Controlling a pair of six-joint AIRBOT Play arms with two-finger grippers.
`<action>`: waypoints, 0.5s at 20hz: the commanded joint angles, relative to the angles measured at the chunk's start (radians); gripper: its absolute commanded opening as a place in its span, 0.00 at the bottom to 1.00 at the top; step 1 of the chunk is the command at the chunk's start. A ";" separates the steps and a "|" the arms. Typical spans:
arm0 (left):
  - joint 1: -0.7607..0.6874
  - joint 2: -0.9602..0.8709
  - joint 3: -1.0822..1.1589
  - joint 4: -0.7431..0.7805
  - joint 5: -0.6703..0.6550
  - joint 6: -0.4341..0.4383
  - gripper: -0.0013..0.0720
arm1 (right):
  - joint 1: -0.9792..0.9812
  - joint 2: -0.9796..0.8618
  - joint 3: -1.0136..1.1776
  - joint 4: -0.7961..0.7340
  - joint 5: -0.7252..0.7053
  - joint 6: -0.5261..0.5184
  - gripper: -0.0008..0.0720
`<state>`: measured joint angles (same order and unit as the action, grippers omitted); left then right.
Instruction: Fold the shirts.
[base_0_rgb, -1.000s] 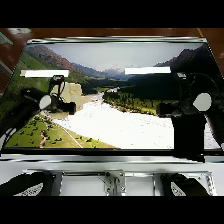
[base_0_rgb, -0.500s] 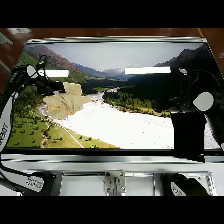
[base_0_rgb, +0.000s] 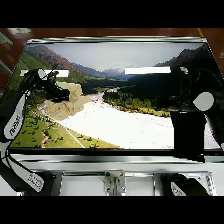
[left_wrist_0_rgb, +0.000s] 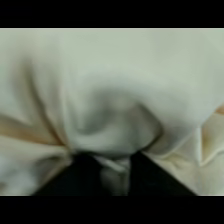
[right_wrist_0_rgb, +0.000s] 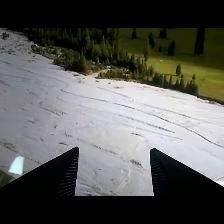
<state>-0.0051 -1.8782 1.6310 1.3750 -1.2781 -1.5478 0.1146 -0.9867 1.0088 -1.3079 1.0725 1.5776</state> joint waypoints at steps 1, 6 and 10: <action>-0.002 -0.016 0.003 -0.041 -0.053 0.038 0.07 | 0.001 0.000 0.000 0.007 0.001 0.000 0.79; -0.017 0.140 0.003 -0.112 -0.138 0.100 0.07 | 0.001 0.001 0.000 0.016 0.005 -0.001 0.79; -0.079 0.454 0.003 -0.113 -0.130 0.069 0.07 | 0.001 0.001 0.000 0.016 0.027 -0.048 0.79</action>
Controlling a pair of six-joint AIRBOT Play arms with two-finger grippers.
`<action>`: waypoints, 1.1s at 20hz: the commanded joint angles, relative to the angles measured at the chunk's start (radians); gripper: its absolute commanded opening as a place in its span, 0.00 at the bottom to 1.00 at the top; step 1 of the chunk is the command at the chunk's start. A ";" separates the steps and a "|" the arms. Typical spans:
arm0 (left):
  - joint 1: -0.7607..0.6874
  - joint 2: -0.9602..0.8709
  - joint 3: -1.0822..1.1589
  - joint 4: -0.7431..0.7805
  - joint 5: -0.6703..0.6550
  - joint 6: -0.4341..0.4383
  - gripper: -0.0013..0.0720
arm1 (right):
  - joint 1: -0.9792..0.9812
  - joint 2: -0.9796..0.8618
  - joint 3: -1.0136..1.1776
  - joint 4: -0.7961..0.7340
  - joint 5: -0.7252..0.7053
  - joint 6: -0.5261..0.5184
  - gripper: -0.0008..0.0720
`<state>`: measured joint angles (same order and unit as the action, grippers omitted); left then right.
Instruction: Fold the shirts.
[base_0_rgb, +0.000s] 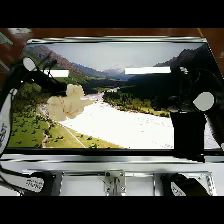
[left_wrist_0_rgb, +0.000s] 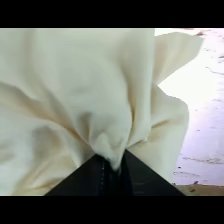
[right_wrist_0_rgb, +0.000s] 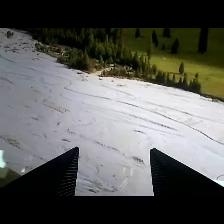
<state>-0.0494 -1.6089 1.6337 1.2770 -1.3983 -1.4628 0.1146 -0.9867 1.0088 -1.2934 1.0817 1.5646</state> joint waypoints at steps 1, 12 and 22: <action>-0.061 0.270 0.000 -0.014 -0.010 -0.039 0.07 | 0.001 0.001 0.000 0.001 0.034 -0.053 0.79; -0.586 0.433 -0.033 0.032 0.064 -0.264 0.07 | 0.001 0.001 0.000 -0.010 0.317 -0.105 0.75; -0.710 -0.065 -0.172 -0.070 0.230 -0.244 0.34 | 0.002 0.000 -0.002 0.045 0.273 -0.103 0.75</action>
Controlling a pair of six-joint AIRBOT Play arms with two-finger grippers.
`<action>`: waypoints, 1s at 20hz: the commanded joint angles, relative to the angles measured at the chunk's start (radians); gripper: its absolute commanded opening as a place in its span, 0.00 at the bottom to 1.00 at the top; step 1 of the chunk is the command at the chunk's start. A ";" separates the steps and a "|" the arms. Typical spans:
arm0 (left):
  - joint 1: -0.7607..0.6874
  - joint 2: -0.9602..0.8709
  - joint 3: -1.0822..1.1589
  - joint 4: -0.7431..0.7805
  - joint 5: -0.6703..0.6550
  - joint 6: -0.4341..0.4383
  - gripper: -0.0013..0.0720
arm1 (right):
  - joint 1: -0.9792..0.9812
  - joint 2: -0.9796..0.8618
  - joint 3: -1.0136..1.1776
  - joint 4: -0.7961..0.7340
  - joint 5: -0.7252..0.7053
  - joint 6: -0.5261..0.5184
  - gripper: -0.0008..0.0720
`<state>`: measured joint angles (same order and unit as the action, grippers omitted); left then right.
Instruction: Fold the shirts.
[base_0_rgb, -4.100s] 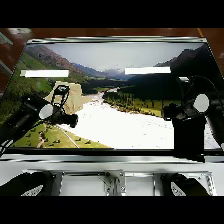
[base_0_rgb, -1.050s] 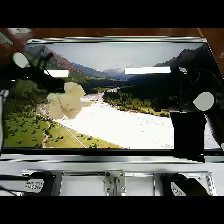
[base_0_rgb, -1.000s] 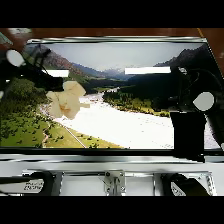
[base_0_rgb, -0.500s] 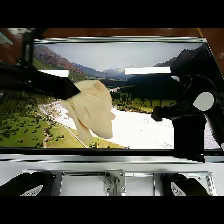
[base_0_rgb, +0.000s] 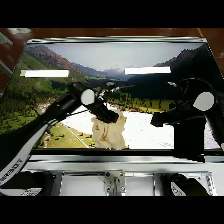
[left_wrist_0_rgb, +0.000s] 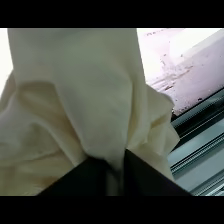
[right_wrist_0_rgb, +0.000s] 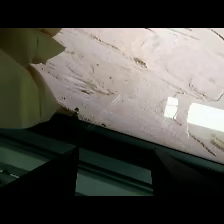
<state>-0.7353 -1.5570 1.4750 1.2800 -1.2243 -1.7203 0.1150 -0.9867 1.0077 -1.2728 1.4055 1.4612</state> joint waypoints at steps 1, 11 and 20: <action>-0.018 -0.124 -0.006 -0.076 0.058 0.007 0.89 | 0.001 -0.002 0.000 0.025 -0.083 0.000 0.75; 0.317 0.274 -0.180 0.063 -0.161 0.019 1.00 | 0.001 -0.230 0.000 0.132 -0.102 -0.018 0.76; 0.380 0.135 -0.566 -0.406 0.441 0.038 1.00 | 0.001 -0.283 0.000 0.204 -0.027 -0.052 0.76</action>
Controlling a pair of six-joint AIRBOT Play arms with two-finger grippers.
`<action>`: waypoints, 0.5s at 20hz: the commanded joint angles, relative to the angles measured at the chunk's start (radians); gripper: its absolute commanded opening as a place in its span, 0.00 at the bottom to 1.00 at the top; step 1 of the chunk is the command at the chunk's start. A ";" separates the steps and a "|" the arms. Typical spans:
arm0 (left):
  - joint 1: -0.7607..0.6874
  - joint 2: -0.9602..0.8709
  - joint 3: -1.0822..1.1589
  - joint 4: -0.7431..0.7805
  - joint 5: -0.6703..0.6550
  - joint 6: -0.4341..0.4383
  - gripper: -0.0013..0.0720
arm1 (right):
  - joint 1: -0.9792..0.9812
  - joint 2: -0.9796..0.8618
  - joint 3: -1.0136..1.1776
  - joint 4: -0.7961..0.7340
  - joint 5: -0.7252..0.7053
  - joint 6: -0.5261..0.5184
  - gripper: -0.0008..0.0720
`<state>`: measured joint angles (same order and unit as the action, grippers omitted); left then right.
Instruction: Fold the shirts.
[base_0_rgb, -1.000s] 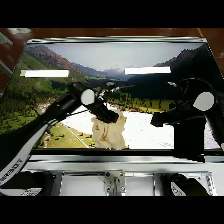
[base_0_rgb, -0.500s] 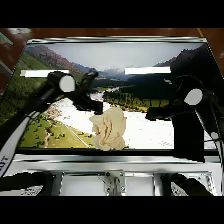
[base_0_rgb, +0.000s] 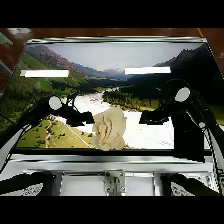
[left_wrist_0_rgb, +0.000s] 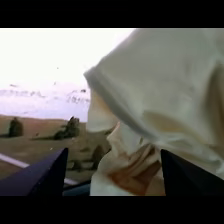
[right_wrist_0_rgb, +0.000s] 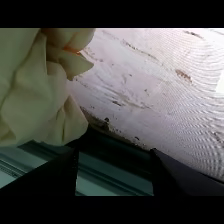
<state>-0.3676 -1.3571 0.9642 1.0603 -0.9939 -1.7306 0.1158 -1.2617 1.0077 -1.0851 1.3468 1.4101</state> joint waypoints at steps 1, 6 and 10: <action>0.011 -0.095 -0.052 -0.233 0.253 0.075 1.00 | 0.000 -0.008 0.000 0.018 0.050 0.003 0.76; 0.012 -0.198 0.002 -0.385 0.314 0.214 0.50 | 0.011 -0.008 -0.056 0.129 0.113 0.000 0.76; 0.012 -0.200 0.063 -0.384 0.271 0.264 0.07 | 0.206 -0.008 -0.241 0.159 -0.054 -0.049 0.76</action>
<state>-0.3565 -1.5417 0.9901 0.7101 -0.7124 -1.5276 0.2134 -1.2690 0.8680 -0.9630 1.3945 1.3926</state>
